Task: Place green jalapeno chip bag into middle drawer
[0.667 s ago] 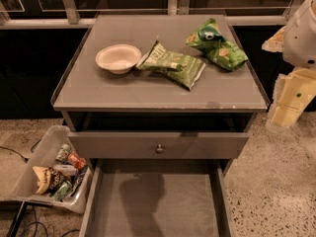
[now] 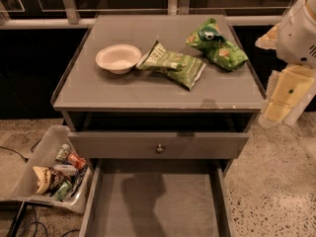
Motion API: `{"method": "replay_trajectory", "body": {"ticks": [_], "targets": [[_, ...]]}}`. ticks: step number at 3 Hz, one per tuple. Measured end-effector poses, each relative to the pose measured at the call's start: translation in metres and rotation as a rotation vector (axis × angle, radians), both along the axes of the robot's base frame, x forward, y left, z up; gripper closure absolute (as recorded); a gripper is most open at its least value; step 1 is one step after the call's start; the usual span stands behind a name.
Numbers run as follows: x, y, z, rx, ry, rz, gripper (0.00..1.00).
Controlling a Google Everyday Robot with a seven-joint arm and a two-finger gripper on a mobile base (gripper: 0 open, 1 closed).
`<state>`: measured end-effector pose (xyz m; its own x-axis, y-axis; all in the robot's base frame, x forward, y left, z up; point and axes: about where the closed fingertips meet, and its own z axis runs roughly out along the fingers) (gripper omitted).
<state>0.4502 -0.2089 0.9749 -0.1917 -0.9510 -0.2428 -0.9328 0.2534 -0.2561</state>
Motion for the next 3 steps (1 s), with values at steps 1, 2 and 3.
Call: {"method": "replay_trajectory", "body": {"ticks": [1, 2, 3], "targets": [[0.026, 0.013, 0.000, 0.107, -0.051, 0.032, 0.00], [0.059, 0.038, 0.003, 0.279, -0.122, 0.023, 0.00], [0.059, 0.038, 0.003, 0.279, -0.122, 0.023, 0.00]]}}
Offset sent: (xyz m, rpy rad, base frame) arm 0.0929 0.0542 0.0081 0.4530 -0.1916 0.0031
